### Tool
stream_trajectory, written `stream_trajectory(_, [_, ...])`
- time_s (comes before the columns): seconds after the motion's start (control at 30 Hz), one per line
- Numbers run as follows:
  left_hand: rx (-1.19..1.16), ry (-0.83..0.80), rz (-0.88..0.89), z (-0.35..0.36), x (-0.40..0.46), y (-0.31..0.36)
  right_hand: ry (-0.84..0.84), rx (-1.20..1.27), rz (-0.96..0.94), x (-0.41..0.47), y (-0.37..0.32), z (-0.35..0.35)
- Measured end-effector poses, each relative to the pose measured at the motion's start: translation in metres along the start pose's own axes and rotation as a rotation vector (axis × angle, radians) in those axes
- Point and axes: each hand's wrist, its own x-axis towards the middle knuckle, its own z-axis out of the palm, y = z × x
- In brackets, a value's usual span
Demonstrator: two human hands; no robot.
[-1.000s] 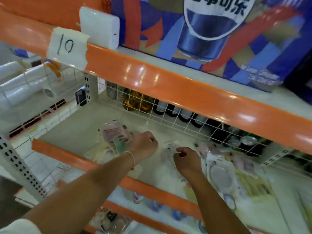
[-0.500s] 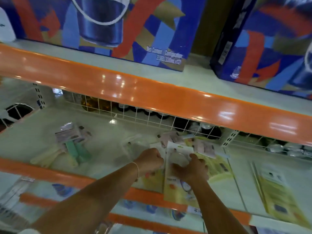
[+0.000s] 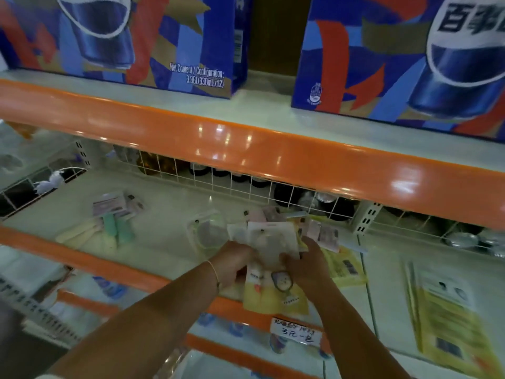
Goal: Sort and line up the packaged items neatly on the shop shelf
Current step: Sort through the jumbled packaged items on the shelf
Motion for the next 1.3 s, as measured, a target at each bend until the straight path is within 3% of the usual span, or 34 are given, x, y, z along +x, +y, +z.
stream_trajectory(0.2, [0.05,0.046,-0.025,0.038,0.008,-0.002,-0.004,0.071,-0.03,0.003,0.017,-0.045])
stream_trajectory(0.4, [0.203,-0.069,0.03,0.103,0.015,-0.005,0.01,0.28,0.107,0.0,0.049,-0.1])
stream_trajectory(0.63, [0.372,-0.331,0.054,0.185,0.005,-0.001,0.319,0.255,0.212,-0.013,0.085,-0.177])
stream_trajectory(0.97, [0.444,-0.443,0.022,0.247,-0.004,-0.008,0.521,-0.016,0.251,-0.03,0.11,-0.25])
stream_trajectory(1.07, [0.447,-0.414,0.025,0.246,0.0,-0.01,0.533,-0.155,0.26,-0.027,0.115,-0.258])
stream_trajectory(1.2, [0.424,-0.374,0.051,0.234,0.007,-0.011,0.601,-0.526,0.228,-0.021,0.108,-0.254])
stream_trajectory(1.3, [0.435,-0.315,0.112,0.219,0.012,-0.01,0.596,-0.561,0.145,-0.012,0.093,-0.236])
